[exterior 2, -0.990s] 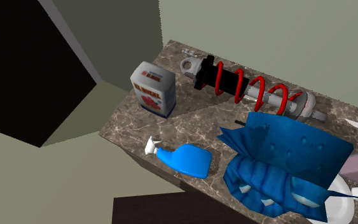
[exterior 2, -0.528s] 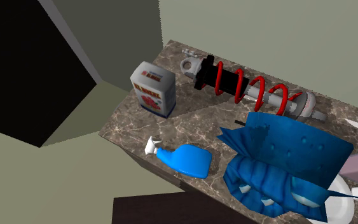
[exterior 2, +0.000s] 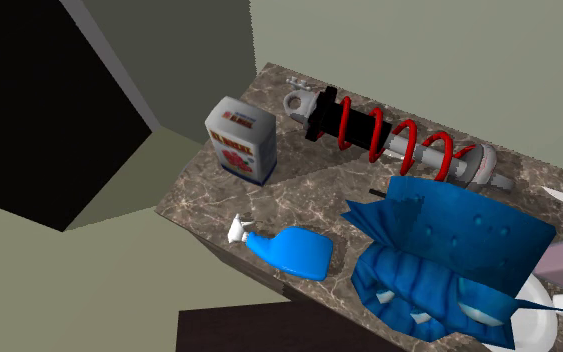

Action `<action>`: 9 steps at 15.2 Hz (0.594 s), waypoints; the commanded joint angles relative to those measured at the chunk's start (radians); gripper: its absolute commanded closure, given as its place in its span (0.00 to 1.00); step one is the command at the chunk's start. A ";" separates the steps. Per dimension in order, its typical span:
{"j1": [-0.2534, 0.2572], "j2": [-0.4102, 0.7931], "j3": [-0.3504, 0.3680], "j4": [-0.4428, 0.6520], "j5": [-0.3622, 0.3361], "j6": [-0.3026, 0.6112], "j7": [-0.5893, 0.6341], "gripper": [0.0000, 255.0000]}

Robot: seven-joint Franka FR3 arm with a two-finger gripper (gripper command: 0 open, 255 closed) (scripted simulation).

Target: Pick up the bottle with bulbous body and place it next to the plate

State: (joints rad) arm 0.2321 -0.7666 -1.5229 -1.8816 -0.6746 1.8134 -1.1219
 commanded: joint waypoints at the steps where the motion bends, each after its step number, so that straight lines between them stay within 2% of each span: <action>1: -0.009 0.015 0.034 0.042 0.026 -0.051 -0.013 0.00; 2: -0.010 0.021 0.045 0.062 0.035 -0.072 -0.018 0.00; 9: -0.010 0.021 0.045 0.062 0.035 -0.072 -0.018 0.00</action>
State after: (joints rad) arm 0.2218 -0.7457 -1.4783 -1.8197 -0.6398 1.7414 -1.1402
